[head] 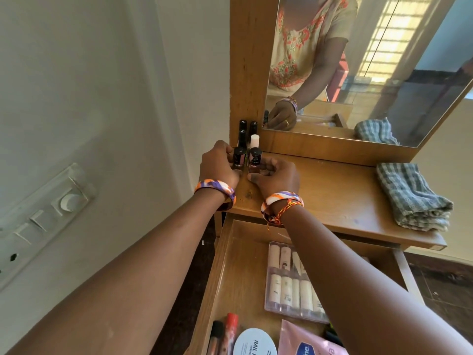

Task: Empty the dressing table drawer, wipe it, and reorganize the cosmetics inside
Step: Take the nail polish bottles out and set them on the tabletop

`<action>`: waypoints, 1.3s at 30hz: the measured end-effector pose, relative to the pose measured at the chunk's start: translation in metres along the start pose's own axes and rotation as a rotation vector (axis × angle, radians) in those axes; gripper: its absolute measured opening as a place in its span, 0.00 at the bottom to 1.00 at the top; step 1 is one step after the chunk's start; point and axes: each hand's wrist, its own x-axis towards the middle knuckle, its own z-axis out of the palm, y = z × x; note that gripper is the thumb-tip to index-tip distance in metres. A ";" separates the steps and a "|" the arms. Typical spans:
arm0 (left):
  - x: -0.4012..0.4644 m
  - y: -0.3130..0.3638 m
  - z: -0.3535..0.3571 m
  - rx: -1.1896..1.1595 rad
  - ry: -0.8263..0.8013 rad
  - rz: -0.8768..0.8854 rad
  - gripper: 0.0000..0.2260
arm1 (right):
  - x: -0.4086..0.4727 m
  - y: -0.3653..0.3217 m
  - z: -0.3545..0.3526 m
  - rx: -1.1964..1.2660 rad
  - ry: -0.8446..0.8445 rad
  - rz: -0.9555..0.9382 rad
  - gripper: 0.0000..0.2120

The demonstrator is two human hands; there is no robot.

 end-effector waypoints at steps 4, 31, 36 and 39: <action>-0.004 0.001 -0.001 0.010 -0.011 -0.053 0.21 | -0.002 -0.002 -0.001 0.034 -0.009 0.010 0.19; -0.179 -0.010 -0.014 0.837 -1.014 0.319 0.20 | -0.159 0.033 -0.048 -0.716 -0.896 -0.151 0.16; -0.173 -0.004 -0.024 0.785 -0.977 0.305 0.16 | -0.157 0.032 -0.052 -0.658 -0.829 -0.115 0.15; -0.166 -0.004 -0.030 0.793 -1.039 0.299 0.17 | -0.154 0.032 -0.051 -0.633 -0.809 -0.091 0.15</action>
